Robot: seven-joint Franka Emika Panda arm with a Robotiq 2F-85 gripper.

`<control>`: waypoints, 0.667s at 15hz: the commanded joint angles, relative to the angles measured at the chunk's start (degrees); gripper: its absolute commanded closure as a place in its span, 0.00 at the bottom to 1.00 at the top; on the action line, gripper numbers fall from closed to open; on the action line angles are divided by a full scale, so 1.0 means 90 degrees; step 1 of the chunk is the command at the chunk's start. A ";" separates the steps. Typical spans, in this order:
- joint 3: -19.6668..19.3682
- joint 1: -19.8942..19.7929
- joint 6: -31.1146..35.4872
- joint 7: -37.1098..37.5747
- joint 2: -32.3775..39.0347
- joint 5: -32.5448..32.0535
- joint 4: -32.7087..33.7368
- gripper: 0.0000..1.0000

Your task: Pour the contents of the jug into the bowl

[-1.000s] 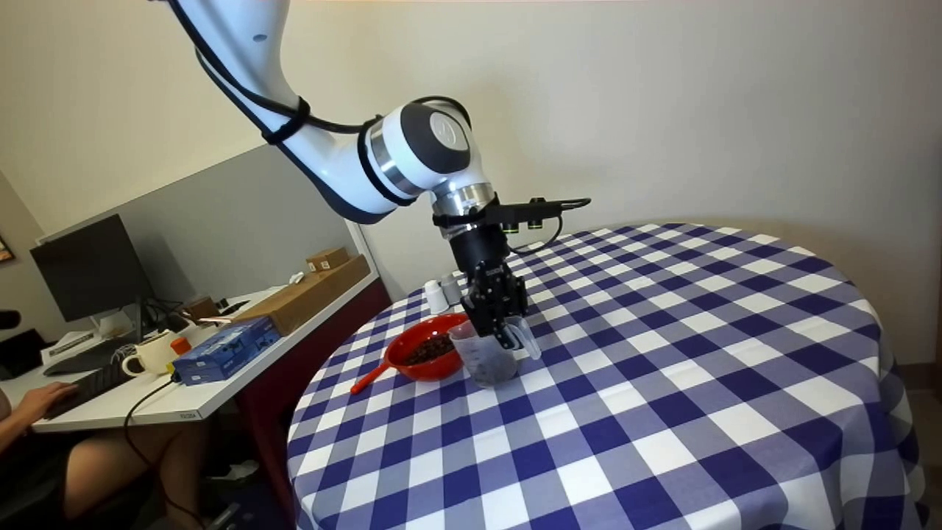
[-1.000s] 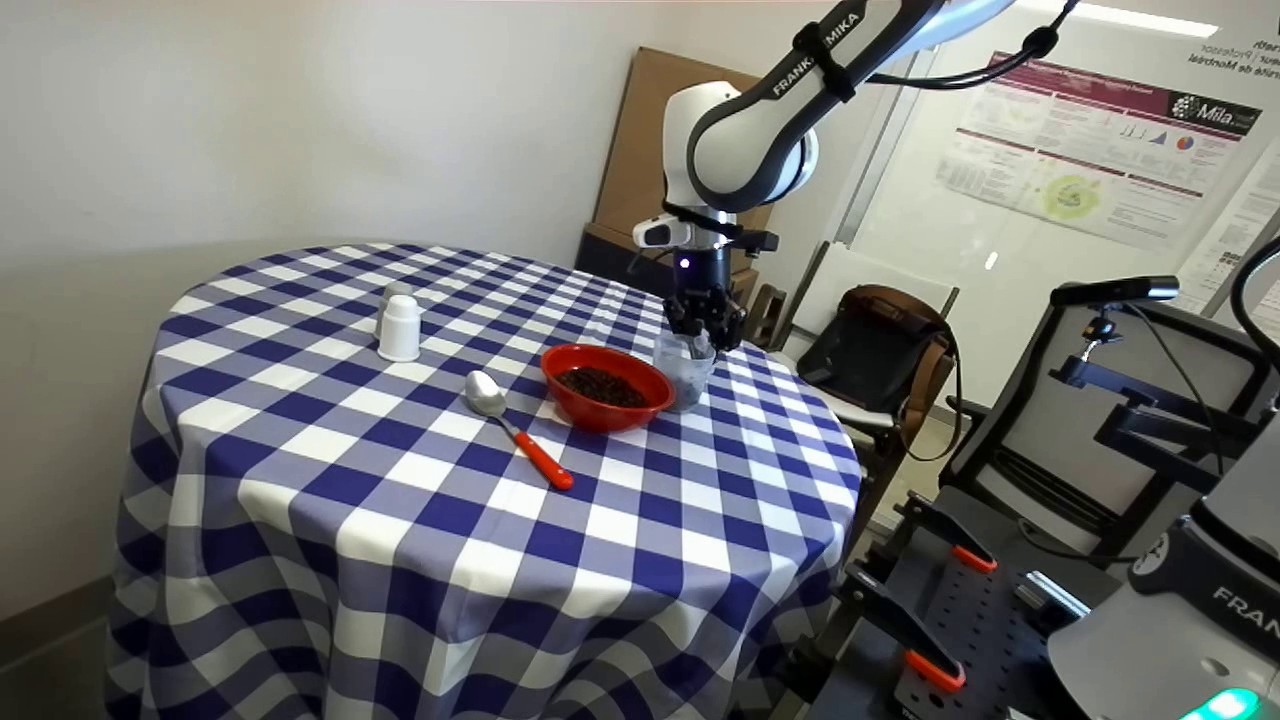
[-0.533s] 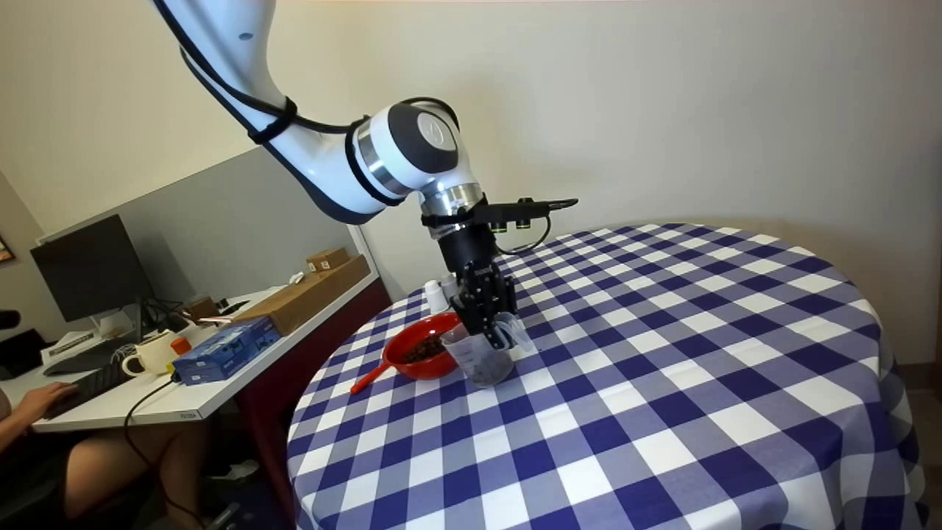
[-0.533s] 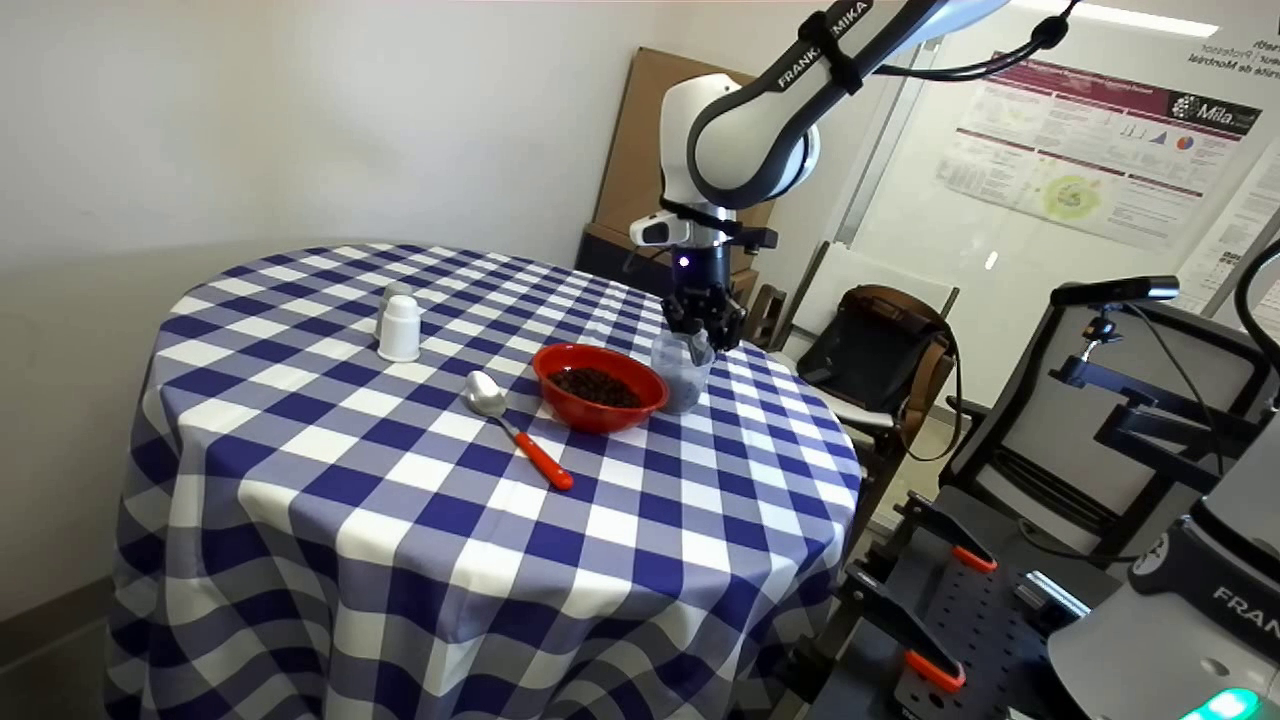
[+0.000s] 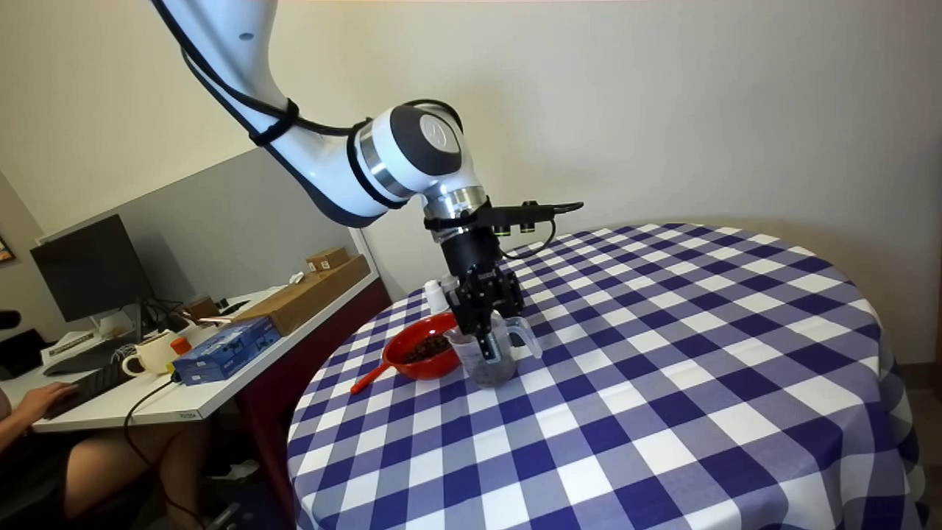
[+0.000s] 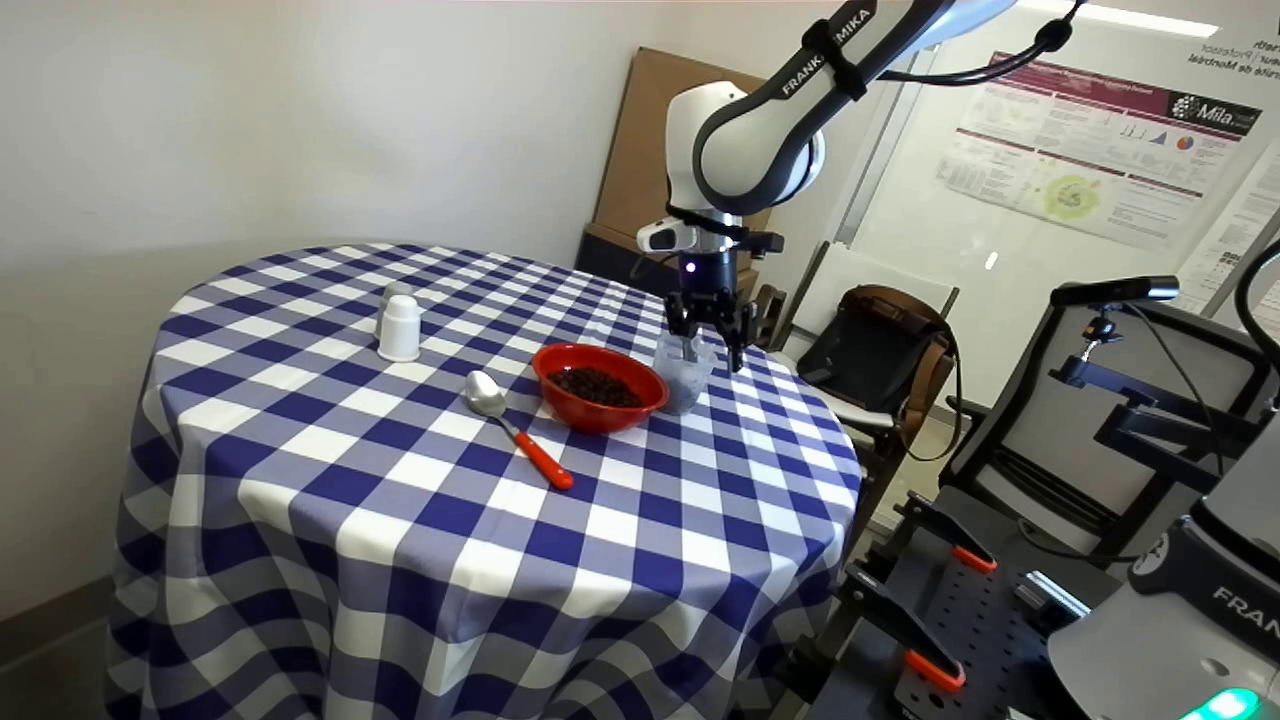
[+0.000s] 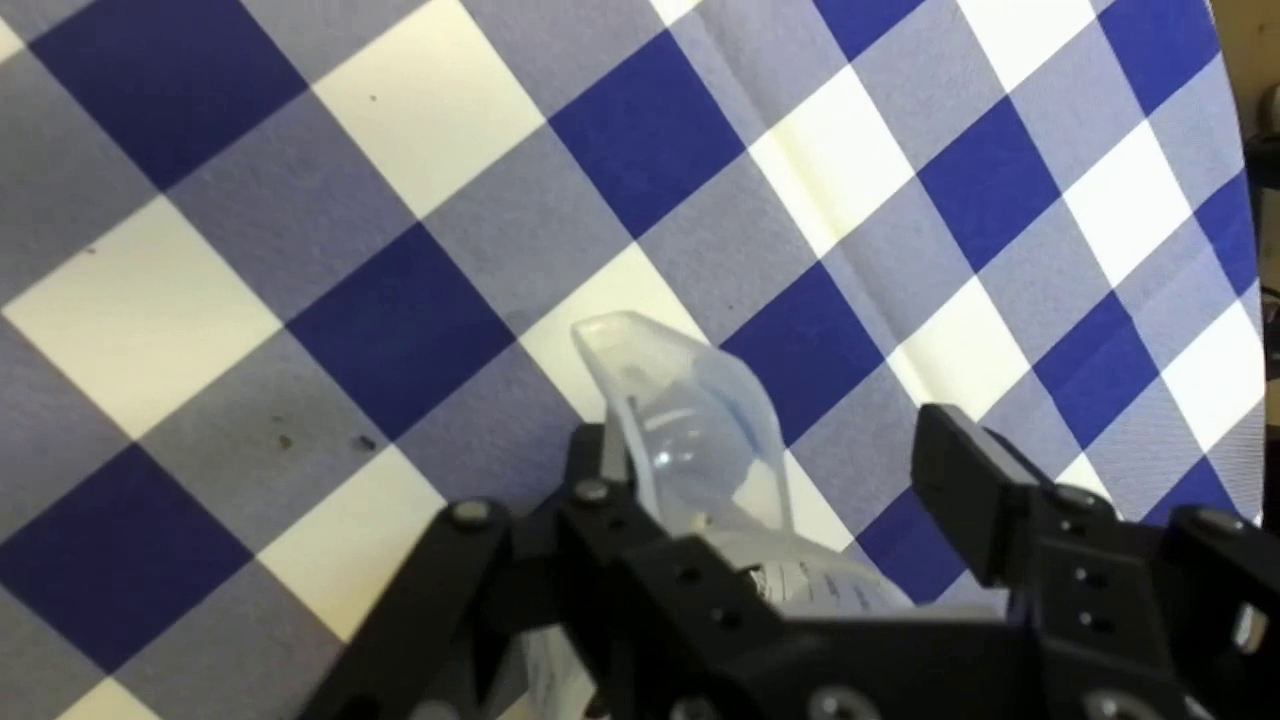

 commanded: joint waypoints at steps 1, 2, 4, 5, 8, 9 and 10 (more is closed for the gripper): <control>-0.0091 0.0032 0.0086 -0.0085 -0.0141 -0.0112 -0.0141 0.06; -0.0102 0.0034 0.0087 -0.0080 -0.0142 -0.0122 -0.0140 0.08; -0.0121 0.0031 0.0089 -0.0076 -0.0141 -0.0141 -0.0136 0.30; -0.0130 0.0029 0.0093 -0.0073 -0.0140 -0.0151 -0.0136 0.35; -0.0157 0.0030 0.0110 -0.0065 -0.0142 -0.0188 -0.0151 0.57; -0.0164 0.0033 0.0110 -0.0059 -0.0142 -0.0200 -0.0152 0.64; -0.0169 0.0034 0.0111 -0.0057 -0.0149 -0.0207 -0.0158 0.73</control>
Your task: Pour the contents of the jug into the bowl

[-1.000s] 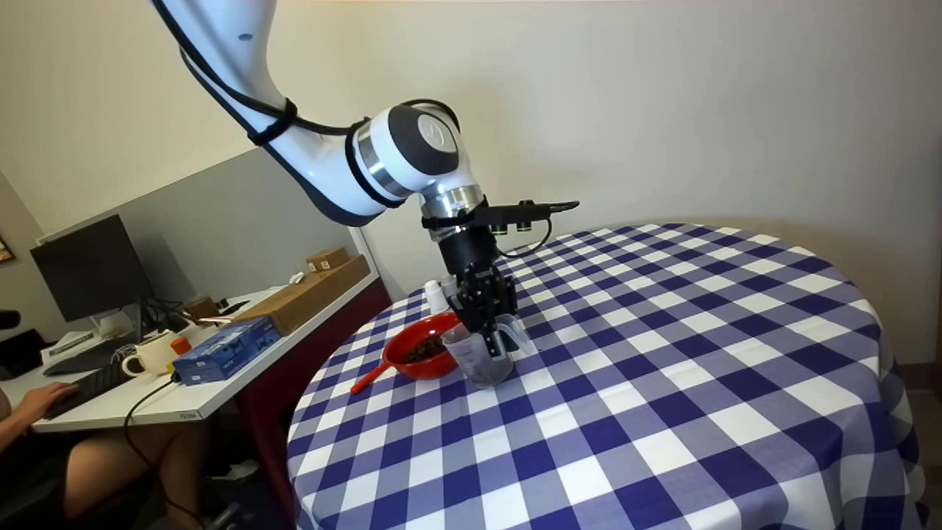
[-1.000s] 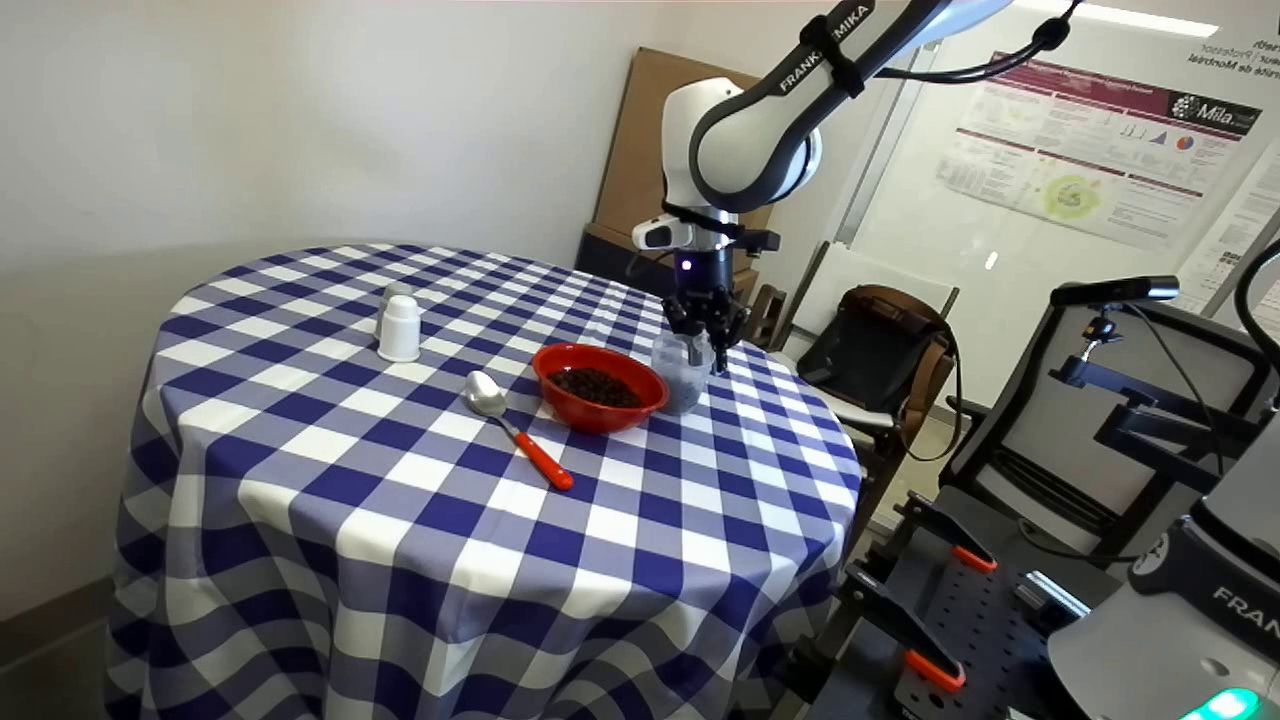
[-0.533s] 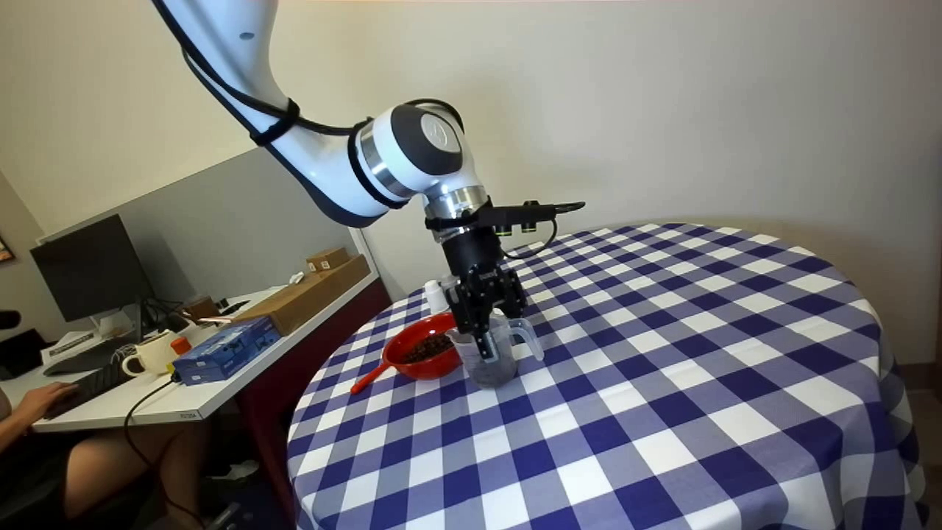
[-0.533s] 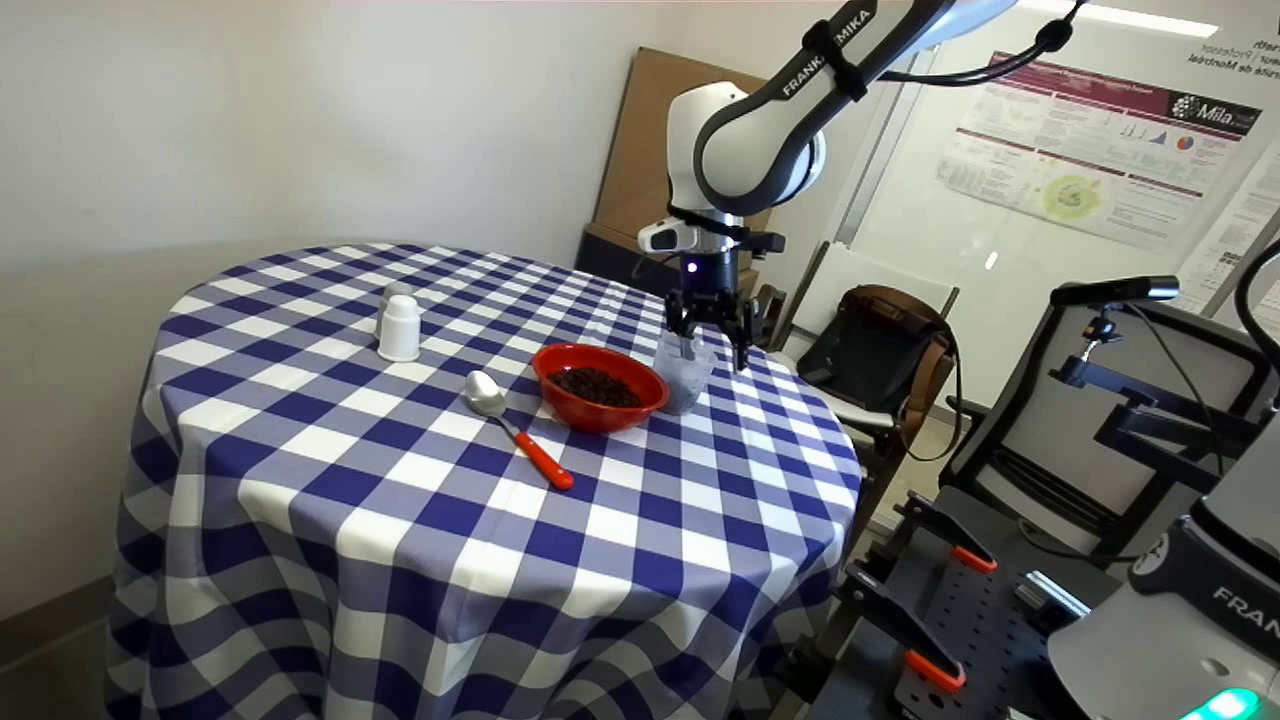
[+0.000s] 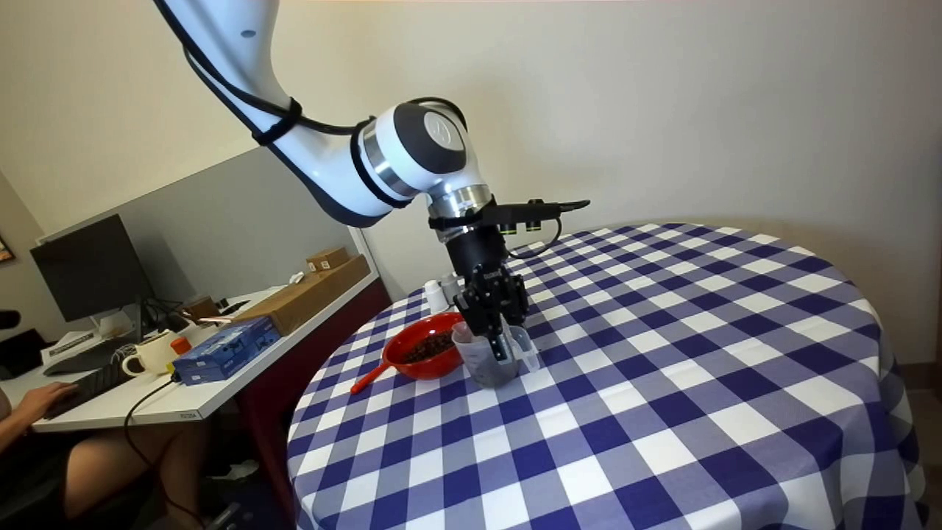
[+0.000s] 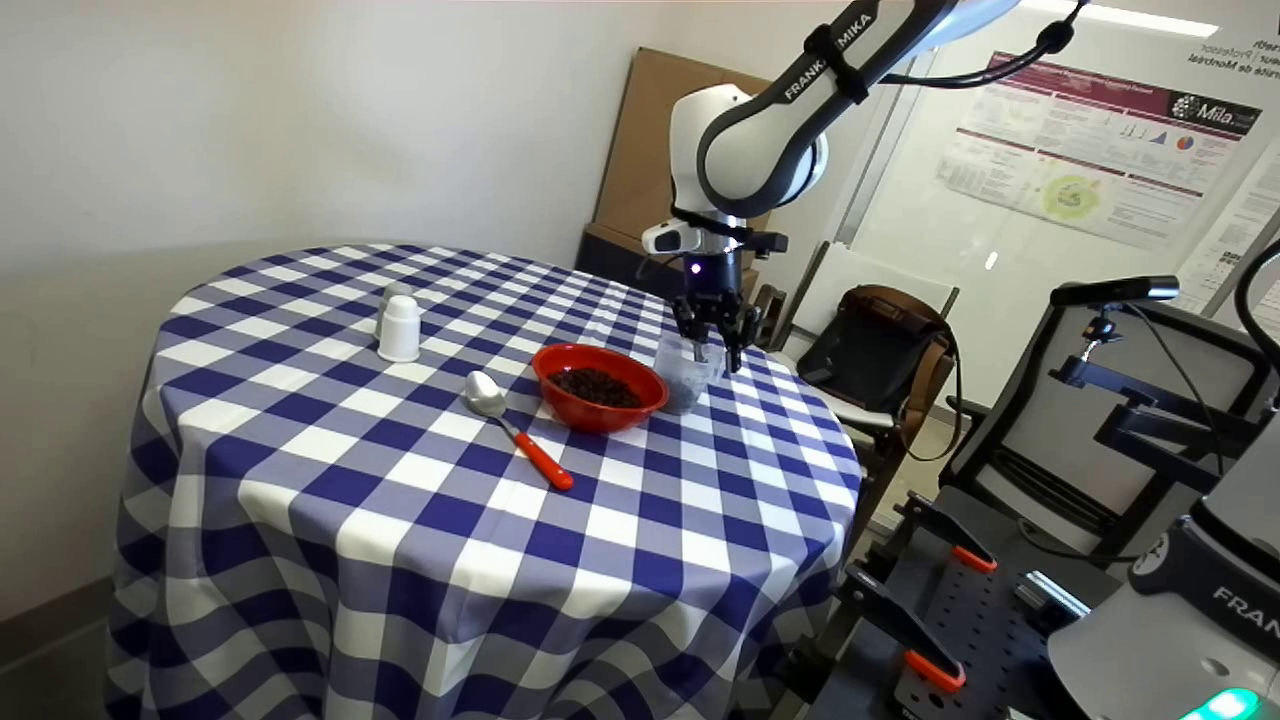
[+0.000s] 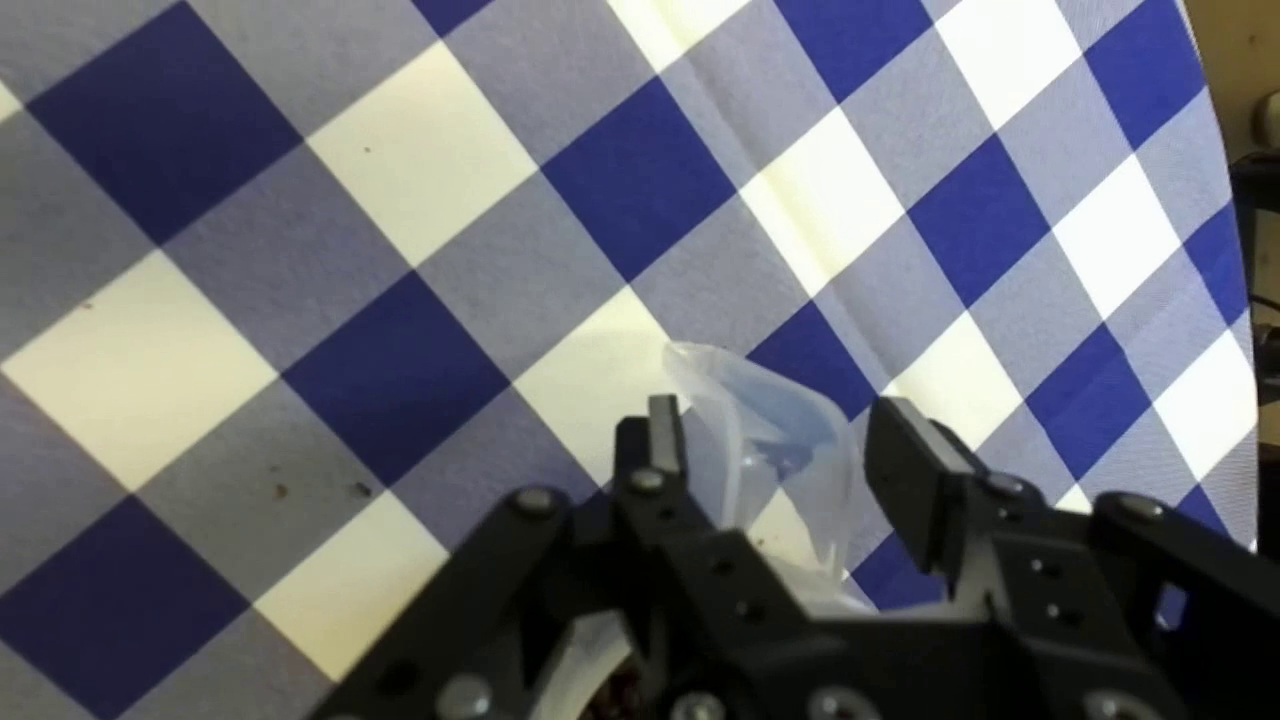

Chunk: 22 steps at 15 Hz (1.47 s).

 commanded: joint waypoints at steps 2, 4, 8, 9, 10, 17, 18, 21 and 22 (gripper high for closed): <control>-0.0079 0.0041 0.0112 -0.0041 -0.0162 -0.0163 -0.0171 0.87; -0.0089 0.0045 0.0100 -0.0023 -0.0184 -0.0179 -0.0176 0.91; -0.0090 0.0071 0.0048 0.0031 -0.0186 -0.0180 -0.0183 0.88; -0.0082 0.0082 -0.0015 0.0060 -0.0200 -0.0148 -0.0166 0.88; -0.0083 0.0102 -0.0088 0.0112 -0.0231 -0.0126 -0.0146 0.88; -0.0209 0.0519 -0.0512 0.1163 -0.0892 -0.0621 -0.0117 0.88; -0.0225 0.0605 -0.0616 0.1393 -0.0988 -0.0834 -0.0113 0.88; -0.0175 0.0875 -0.1057 0.2093 -0.1286 -0.1545 -0.0119 0.88; -0.0120 0.0942 -0.1219 0.2264 -0.1353 -0.1750 -0.0112 0.88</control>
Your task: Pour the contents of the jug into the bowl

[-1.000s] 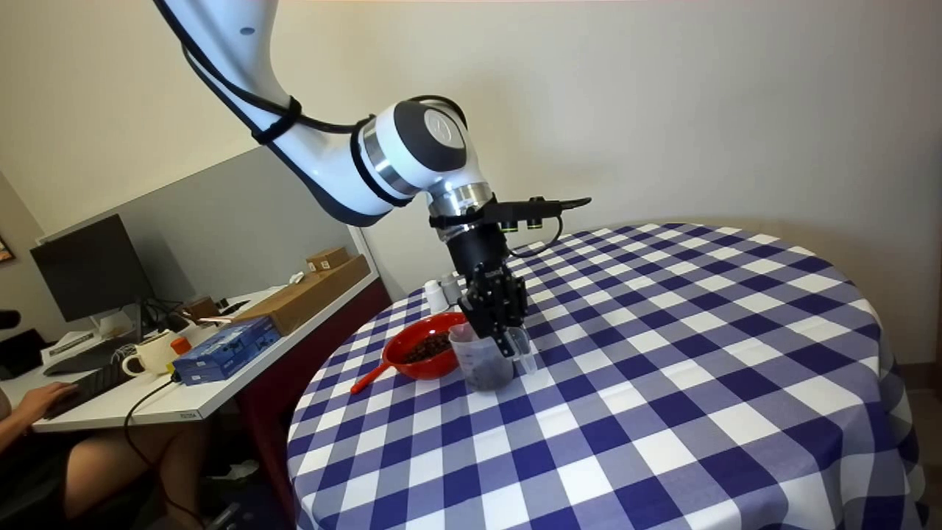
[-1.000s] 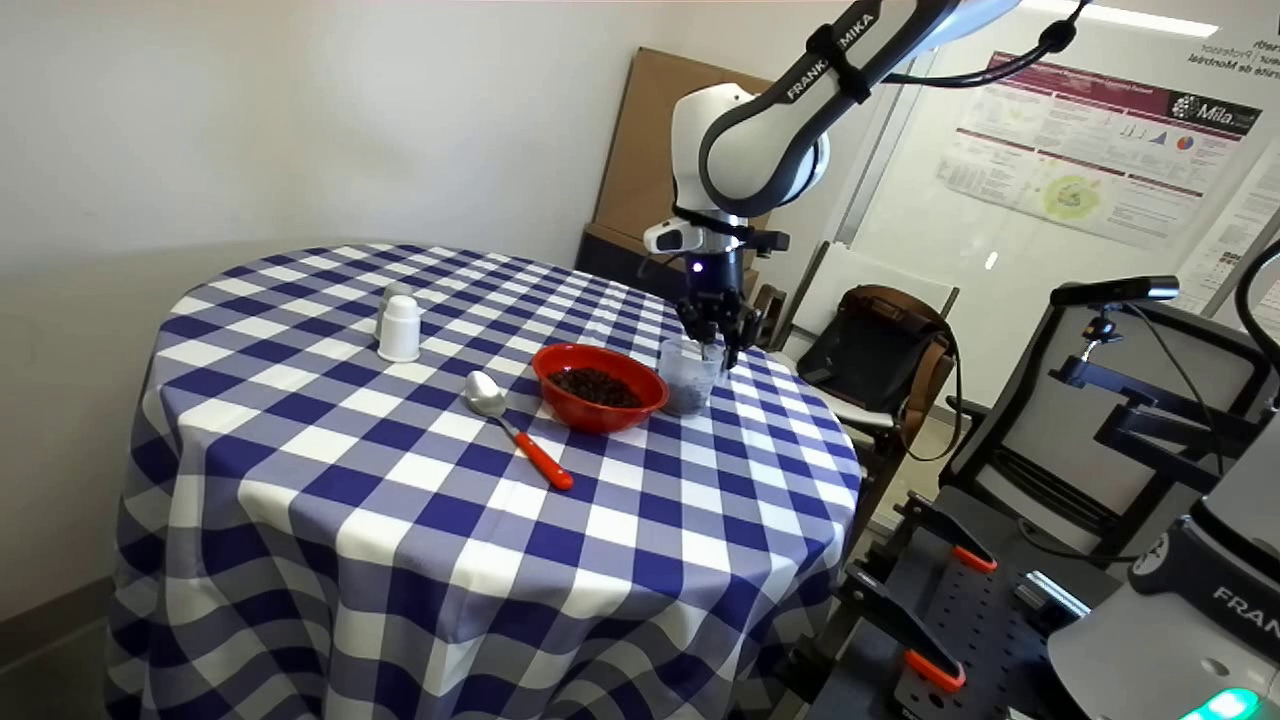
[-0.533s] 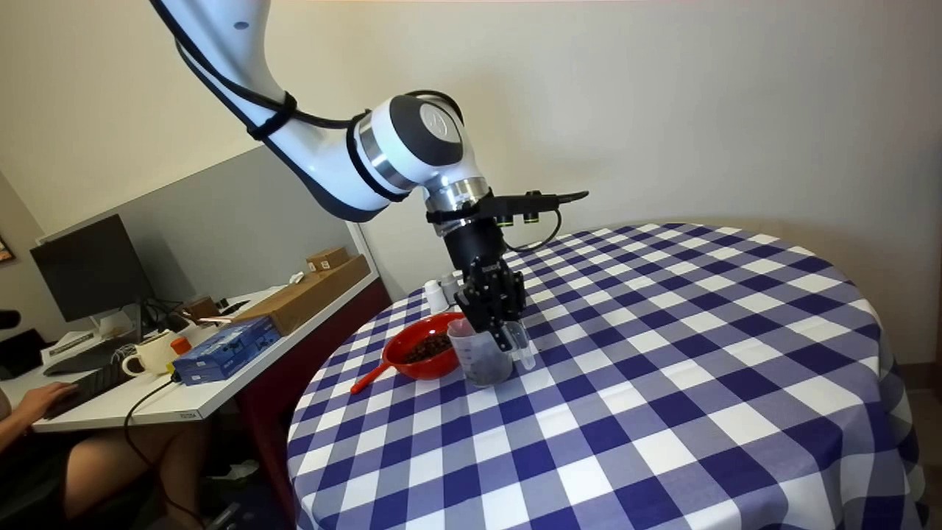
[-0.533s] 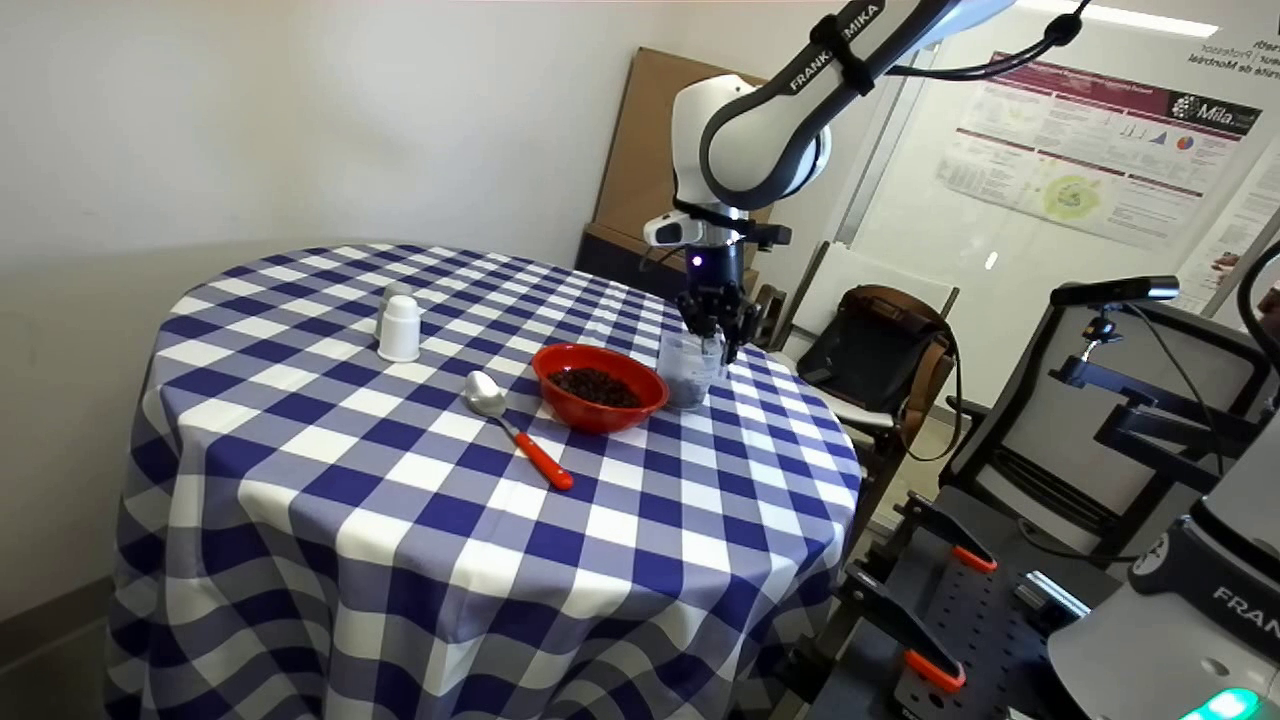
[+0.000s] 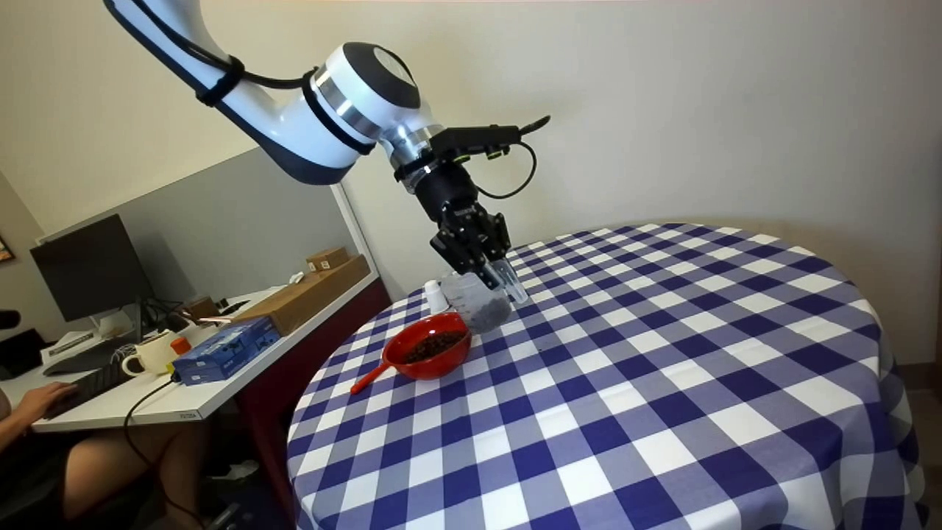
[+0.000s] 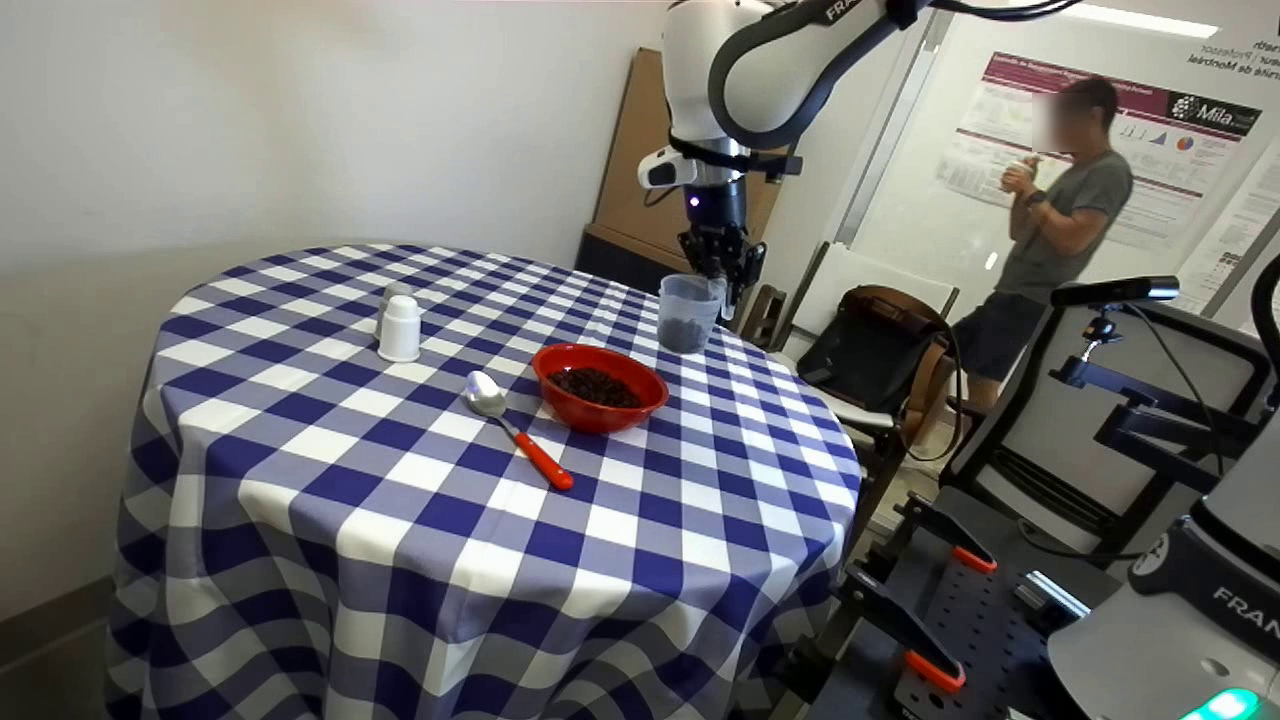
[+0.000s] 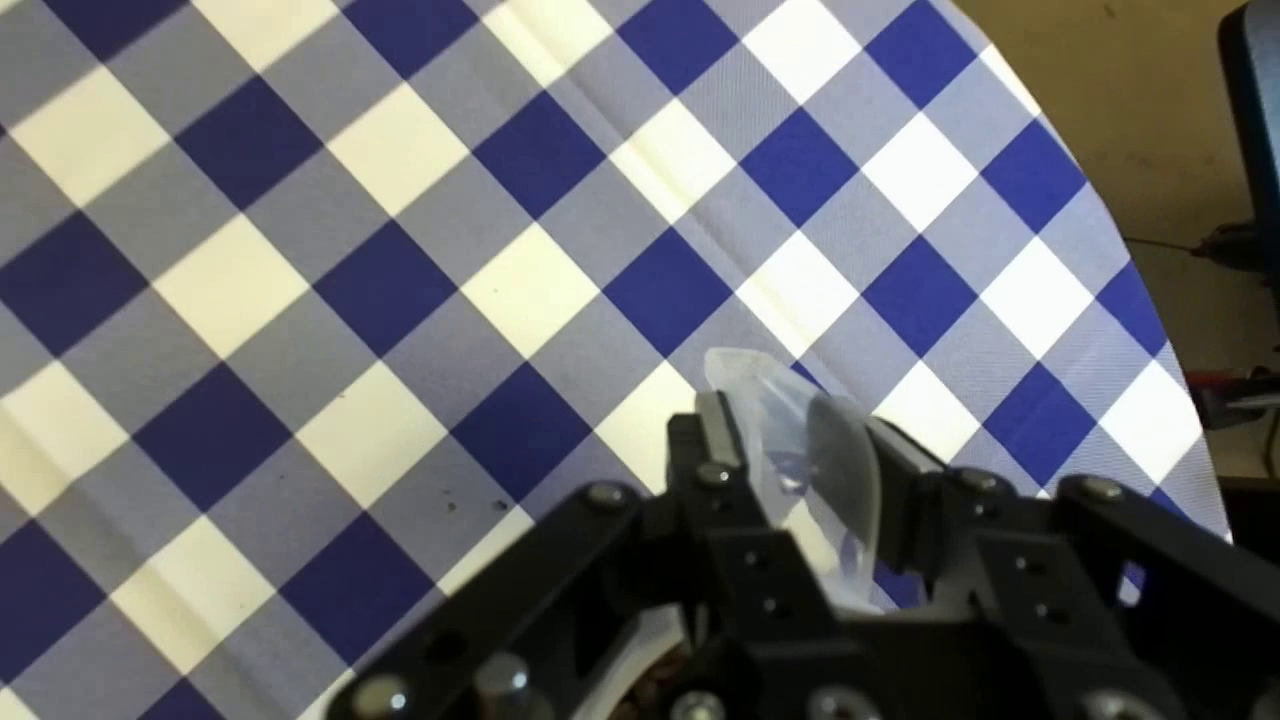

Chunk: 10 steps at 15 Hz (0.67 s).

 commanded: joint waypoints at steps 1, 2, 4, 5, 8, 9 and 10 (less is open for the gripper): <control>0.0047 0.0364 -0.0608 0.0759 -0.0383 -0.0760 -0.0077 0.88; 0.0108 0.0444 -0.0769 0.0914 -0.0399 -0.0951 -0.0061 0.88; 0.0257 0.0610 -0.1099 0.1193 -0.0416 -0.1313 -0.0020 0.88; 0.0331 0.0684 -0.1255 0.1314 -0.0399 -0.1484 0.0009 0.88; 0.0578 0.0960 -0.1807 0.1824 -0.0266 -0.2076 0.0122 0.88; 0.0656 0.1048 -0.2009 0.1998 -0.0210 -0.2285 0.0160 0.88; 0.0727 0.1142 -0.2224 0.2199 -0.0156 -0.2509 0.0199 0.88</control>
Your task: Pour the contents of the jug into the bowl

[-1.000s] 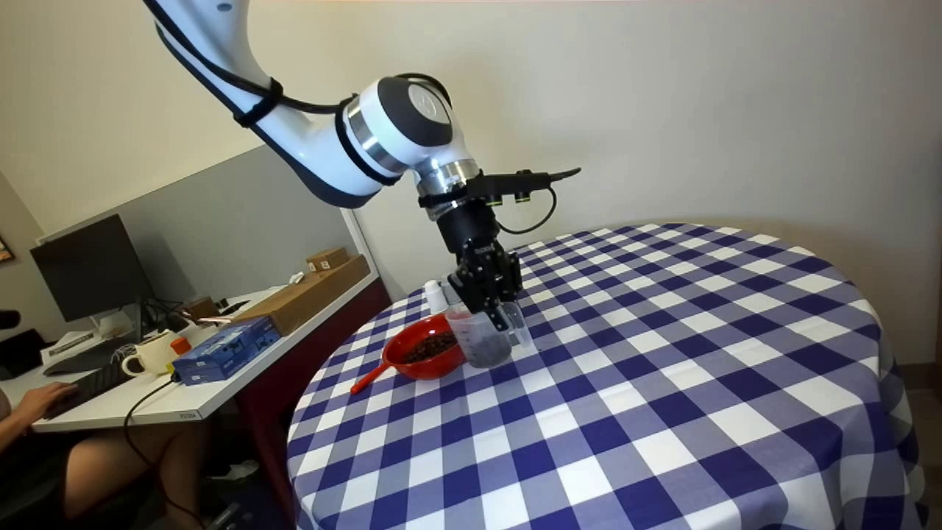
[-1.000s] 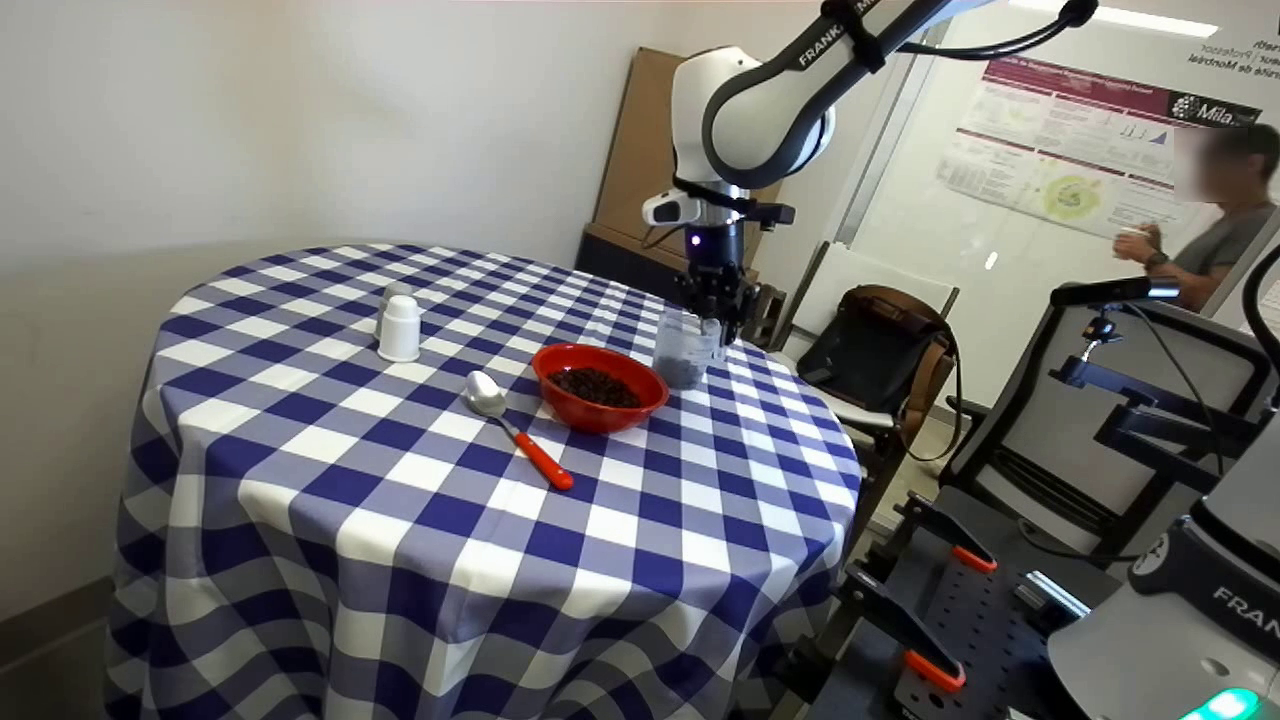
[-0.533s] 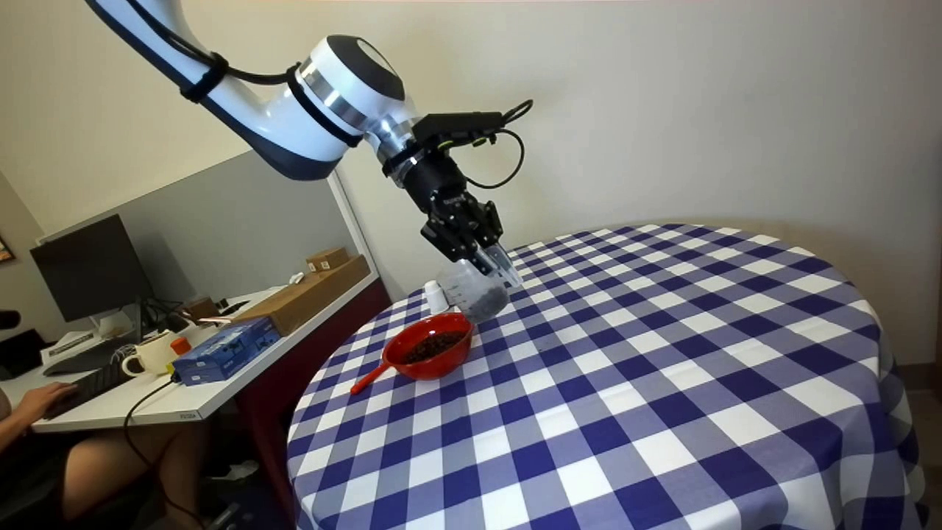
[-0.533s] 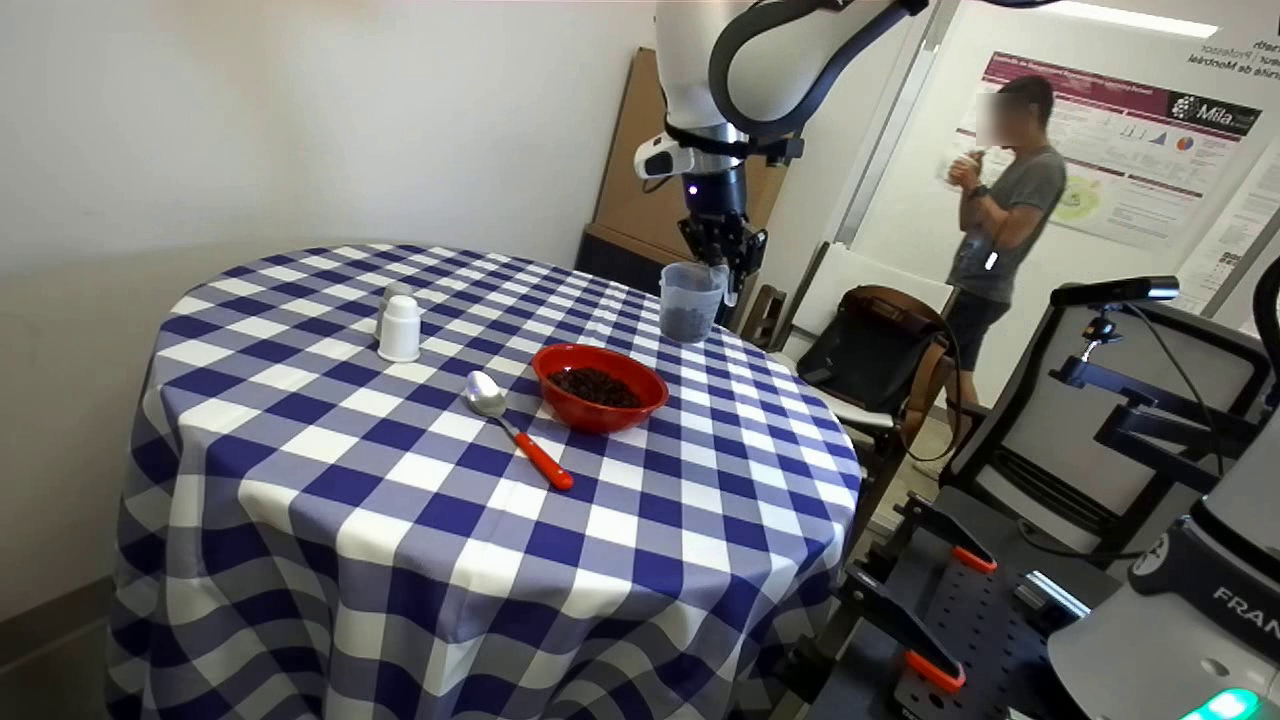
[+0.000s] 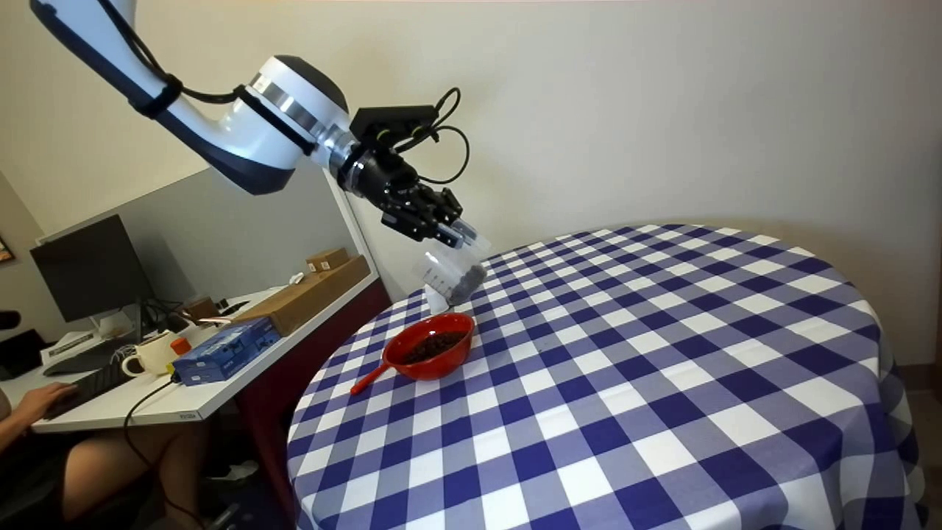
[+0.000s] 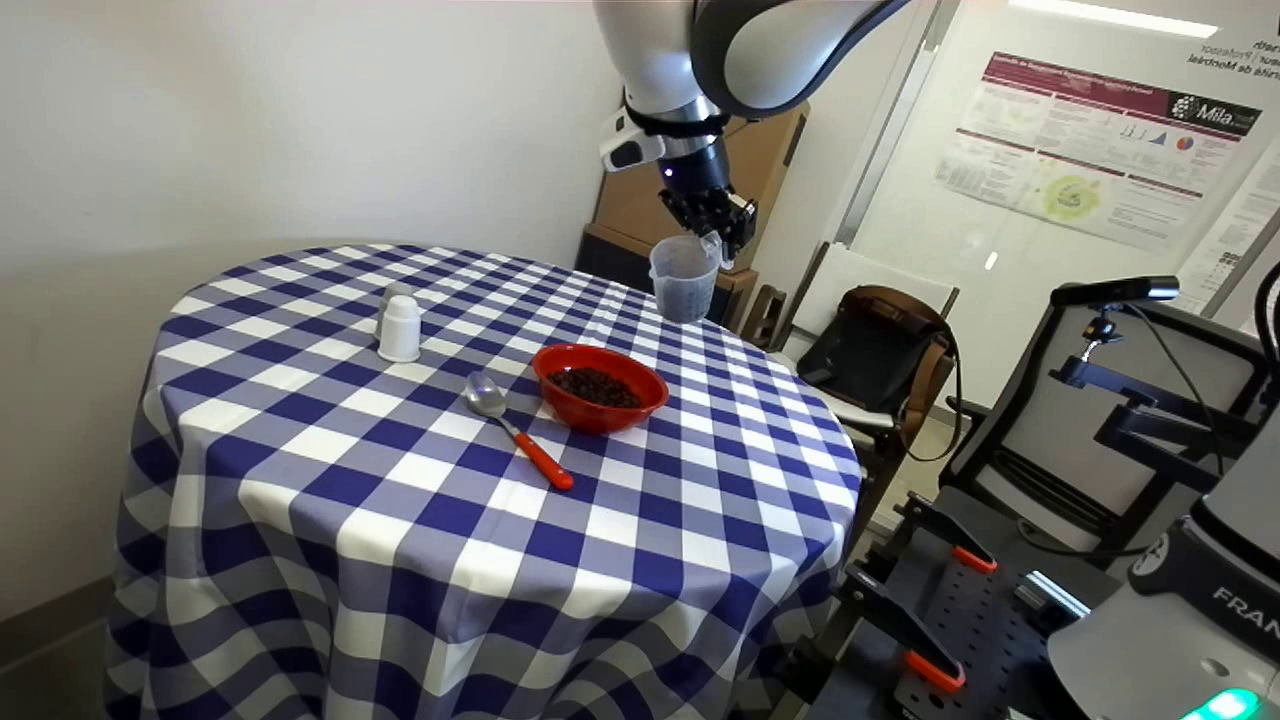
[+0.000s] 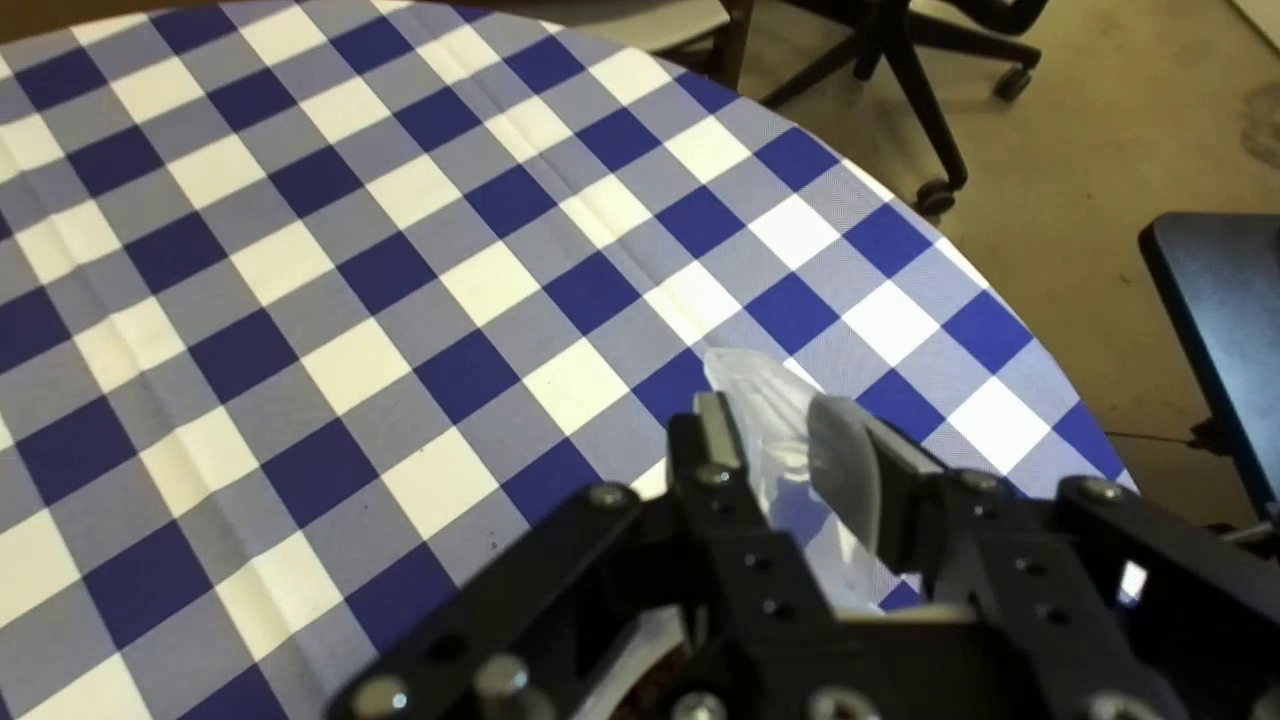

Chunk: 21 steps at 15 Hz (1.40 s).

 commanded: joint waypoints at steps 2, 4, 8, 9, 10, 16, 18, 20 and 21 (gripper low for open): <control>0.0313 0.0440 -0.1088 0.0971 0.0313 -0.1064 0.0272 0.88; 0.0451 0.0599 -0.1555 0.1343 0.0504 -0.1446 0.0372 0.88; 0.0677 0.0844 -0.2349 0.1823 0.0962 -0.1982 0.0573 0.88; 0.0712 0.0906 -0.2546 0.1930 0.1114 -0.2120 0.0627 0.88; 0.0736 0.0970 -0.2743 0.2045 0.1259 -0.2270 0.0677 0.88; 0.0800 0.1349 -0.3981 0.2722 0.2036 -0.3204 0.0922 0.88; 0.0815 0.1459 -0.4348 0.2947 0.2241 -0.3449 0.0977 0.88; 0.0826 0.1553 -0.4700 0.3147 0.2427 -0.3672 0.1023 0.88; 0.0837 0.1590 -0.4861 0.3222 0.2508 -0.3760 0.1041 0.88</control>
